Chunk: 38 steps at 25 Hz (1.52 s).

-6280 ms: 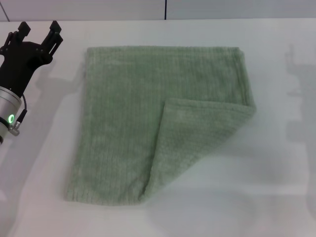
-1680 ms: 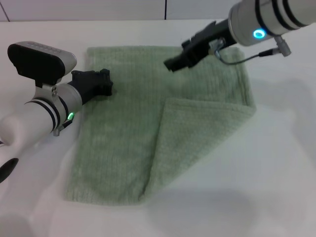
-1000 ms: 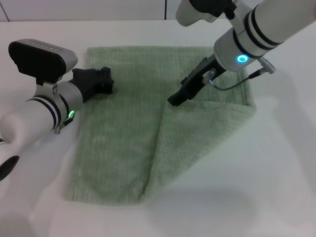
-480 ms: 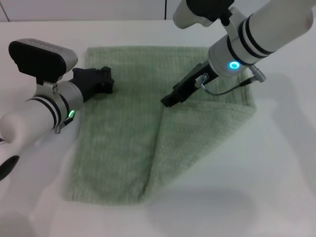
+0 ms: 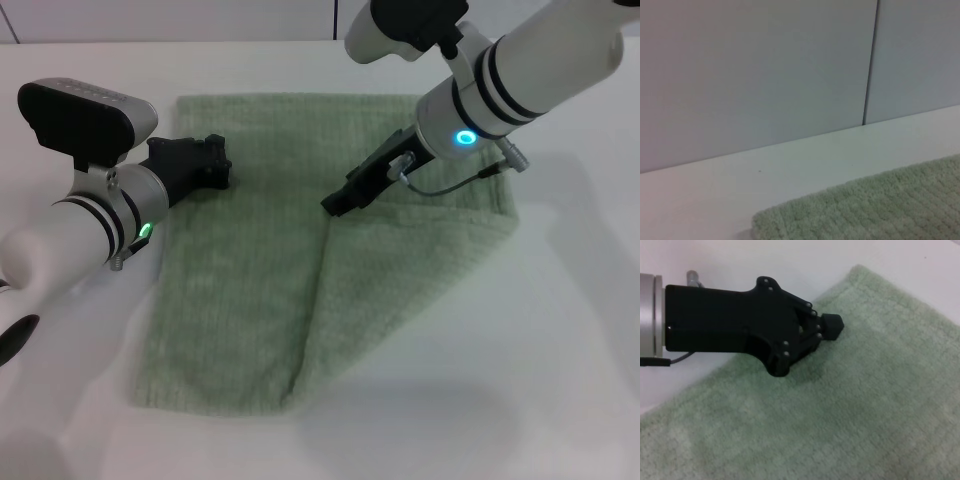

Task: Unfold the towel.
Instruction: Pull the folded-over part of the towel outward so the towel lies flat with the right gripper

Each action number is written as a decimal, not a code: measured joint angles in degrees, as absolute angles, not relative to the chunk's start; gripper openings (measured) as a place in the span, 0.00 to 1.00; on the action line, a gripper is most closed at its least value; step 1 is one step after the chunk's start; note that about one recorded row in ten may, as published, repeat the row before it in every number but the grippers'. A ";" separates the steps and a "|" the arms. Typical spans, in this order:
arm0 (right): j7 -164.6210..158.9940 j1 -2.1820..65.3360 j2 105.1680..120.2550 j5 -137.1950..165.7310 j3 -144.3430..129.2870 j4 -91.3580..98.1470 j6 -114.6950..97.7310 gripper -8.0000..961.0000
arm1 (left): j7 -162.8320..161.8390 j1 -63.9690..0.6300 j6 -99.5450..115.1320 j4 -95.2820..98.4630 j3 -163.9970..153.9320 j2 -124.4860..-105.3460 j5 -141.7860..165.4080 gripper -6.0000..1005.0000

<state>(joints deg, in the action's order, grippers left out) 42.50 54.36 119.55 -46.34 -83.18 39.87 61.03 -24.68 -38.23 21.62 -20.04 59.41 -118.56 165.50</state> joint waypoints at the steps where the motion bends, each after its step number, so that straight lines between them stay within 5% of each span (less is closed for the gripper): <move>1: 42.45 54.38 119.56 -46.57 -83.46 39.72 60.78 0.54 | -24.68 -38.23 21.63 -20.04 59.41 -118.56 165.50 0.00; 38: 41.08 56.50 119.39 -47.75 -87.93 35.76 59.06 0.48 | -24.43 -37.80 21.70 -20.74 59.42 -118.43 165.50 0.00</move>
<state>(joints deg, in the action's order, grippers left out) 41.08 56.50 119.39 -47.75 -87.93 35.76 59.06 -24.43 -37.80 21.70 -20.74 59.42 -118.43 165.50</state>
